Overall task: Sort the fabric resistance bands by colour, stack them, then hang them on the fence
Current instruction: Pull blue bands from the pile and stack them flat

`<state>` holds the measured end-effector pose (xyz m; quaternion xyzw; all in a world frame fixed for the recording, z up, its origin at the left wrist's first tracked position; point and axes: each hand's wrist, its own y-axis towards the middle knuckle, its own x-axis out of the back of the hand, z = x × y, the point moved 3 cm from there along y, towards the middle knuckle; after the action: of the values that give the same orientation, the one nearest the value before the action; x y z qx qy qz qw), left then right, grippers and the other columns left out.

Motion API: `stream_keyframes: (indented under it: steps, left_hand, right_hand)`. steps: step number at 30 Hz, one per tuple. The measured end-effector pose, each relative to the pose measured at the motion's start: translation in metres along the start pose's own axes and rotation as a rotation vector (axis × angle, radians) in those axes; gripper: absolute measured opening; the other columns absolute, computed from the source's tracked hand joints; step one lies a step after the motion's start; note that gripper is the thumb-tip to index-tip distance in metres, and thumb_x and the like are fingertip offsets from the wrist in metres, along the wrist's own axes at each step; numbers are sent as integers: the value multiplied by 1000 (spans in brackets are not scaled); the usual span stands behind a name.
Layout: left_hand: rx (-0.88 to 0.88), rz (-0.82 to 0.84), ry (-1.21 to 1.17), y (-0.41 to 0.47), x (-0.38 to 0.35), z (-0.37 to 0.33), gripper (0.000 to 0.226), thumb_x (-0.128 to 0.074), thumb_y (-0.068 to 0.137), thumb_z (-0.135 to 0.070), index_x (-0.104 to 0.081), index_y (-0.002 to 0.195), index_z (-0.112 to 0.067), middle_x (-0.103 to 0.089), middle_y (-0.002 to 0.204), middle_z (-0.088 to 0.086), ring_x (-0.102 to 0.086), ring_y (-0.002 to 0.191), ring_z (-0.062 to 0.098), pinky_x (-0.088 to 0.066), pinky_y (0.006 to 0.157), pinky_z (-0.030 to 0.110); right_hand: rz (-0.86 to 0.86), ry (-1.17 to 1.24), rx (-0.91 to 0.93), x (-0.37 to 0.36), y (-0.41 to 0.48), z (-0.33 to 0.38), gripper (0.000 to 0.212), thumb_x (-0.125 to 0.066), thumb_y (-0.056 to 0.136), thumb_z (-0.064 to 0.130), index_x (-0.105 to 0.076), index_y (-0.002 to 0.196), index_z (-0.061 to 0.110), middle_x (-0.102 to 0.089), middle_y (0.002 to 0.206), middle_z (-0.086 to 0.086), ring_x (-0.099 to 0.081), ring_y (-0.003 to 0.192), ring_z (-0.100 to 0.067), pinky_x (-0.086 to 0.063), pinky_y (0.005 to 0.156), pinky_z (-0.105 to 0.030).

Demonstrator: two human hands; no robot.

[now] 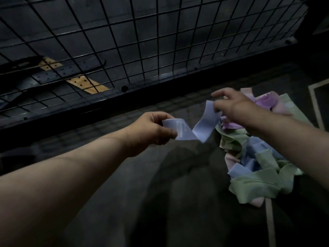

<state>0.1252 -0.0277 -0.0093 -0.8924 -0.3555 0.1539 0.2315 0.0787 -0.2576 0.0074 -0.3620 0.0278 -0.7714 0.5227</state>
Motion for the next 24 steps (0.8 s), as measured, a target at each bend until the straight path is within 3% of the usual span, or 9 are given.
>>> stream_keyframes:
  steps: [3, 5, 8, 11, 13, 16, 20, 24]
  left_hand:
    - [-29, 49, 307, -2, -15, 3, 25, -75, 79, 1, -68, 94, -18, -66, 81, 7, -58, 67, 15, -50, 58, 29]
    - [-63, 40, 350, -2, -27, 11, 32, -80, 71, -7, -62, 93, -22, -65, 82, 3, -60, 71, 13, -52, 63, 35]
    - [-60, -60, 253, -2, -32, 23, 39, -79, 74, -4, -53, 99, -17, -62, 74, -4, -57, 65, 7, -50, 61, 27]
    - [-15, -104, 113, -7, -31, 28, 51, -81, 74, -4, -47, 109, -18, -63, 72, -6, -58, 64, 6, -47, 62, 22]
    - [-8, -75, 2, -10, -28, 29, 55, -82, 71, -4, -50, 115, -14, -66, 82, -1, -62, 76, 11, -52, 75, 29]
    - [-28, 62, -119, -17, -25, 23, 45, -73, 73, -11, -63, 117, -6, -69, 105, 8, -63, 103, 21, -46, 100, 38]
    - [13, 125, -212, -26, -20, 19, 19, -67, 80, -6, -72, 98, -6, -72, 101, 10, -66, 99, 19, -51, 97, 26]
    - [141, 144, -147, -48, 5, 39, 17, -69, 77, -13, -75, 93, -9, -74, 95, 8, -68, 92, 19, -52, 93, 31]
  right_hand:
    - [358, -133, 278, -14, -21, 11, 36, -65, 90, 11, -61, 121, 29, -64, 113, 15, -60, 104, 4, -50, 81, -9]
    - [603, -166, 344, -28, -33, 14, 36, -70, 89, 21, -61, 124, 26, -69, 114, 11, -63, 109, 1, -50, 95, -18]
    - [648, -478, 394, -39, -36, 15, 51, -70, 79, 56, -58, 124, 34, -70, 103, 9, -67, 96, -7, -56, 88, -35]
    - [643, -592, 390, -39, -37, 19, 27, -73, 84, 42, -65, 106, 29, -71, 87, 7, -67, 81, -6, -57, 81, -38]
    - [673, -488, 398, -41, -40, 29, 13, -74, 86, 31, -68, 96, 24, -72, 83, 2, -65, 75, -5, -55, 75, -37]
    - [637, -221, 339, -45, -44, 49, 0, -67, 92, 20, -66, 92, 20, -69, 81, 0, -62, 74, -11, -52, 70, -35]
    - [435, 263, 191, -46, -39, 78, 7, -59, 97, 15, -64, 93, 14, -66, 75, 0, -63, 67, -12, -55, 61, -26]
    - [234, 614, 14, -65, -22, 88, 9, -57, 97, 9, -64, 92, 9, -69, 78, -6, -67, 63, -12, -57, 57, -25]
